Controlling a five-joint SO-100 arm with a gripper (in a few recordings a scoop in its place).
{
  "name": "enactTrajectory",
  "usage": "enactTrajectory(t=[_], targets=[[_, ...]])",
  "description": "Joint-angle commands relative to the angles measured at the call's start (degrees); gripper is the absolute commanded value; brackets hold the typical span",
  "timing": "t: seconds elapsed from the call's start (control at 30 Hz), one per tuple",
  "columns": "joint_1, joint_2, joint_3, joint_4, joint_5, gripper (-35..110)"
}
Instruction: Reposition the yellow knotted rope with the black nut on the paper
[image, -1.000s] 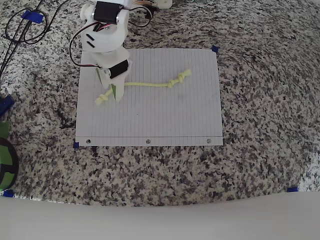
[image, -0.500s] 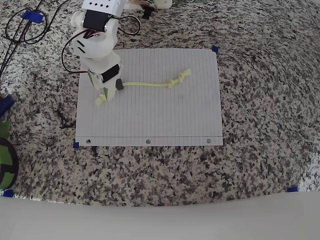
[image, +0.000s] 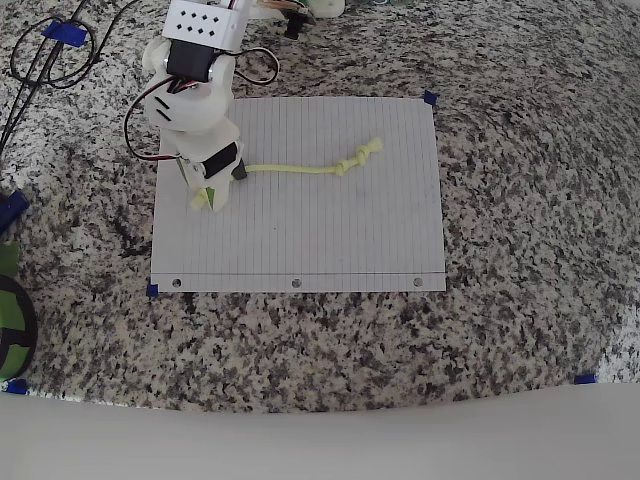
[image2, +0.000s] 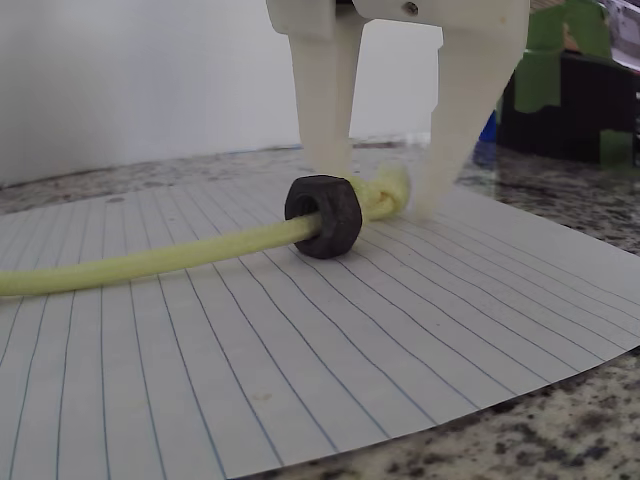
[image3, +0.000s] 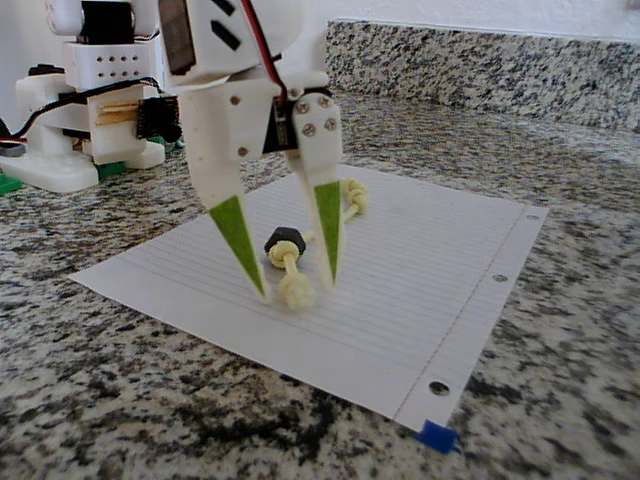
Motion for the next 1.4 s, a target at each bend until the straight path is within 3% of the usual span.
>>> enactTrajectory(t=[0.0,0.3,0.47,0.7,1.13,1.37], targets=[[-0.79,0.00,-2.02,-0.62,0.35,36],[-0.62,-0.35,-2.11,-1.14,-0.35,0],[-0.53,0.18,-2.02,-1.05,-0.88,0],[1.32,7.21,-1.58,-0.53,-9.05,0],[9.67,37.44,14.15,-6.59,-33.22,0],[12.48,53.96,20.39,-3.16,-37.79,0]])
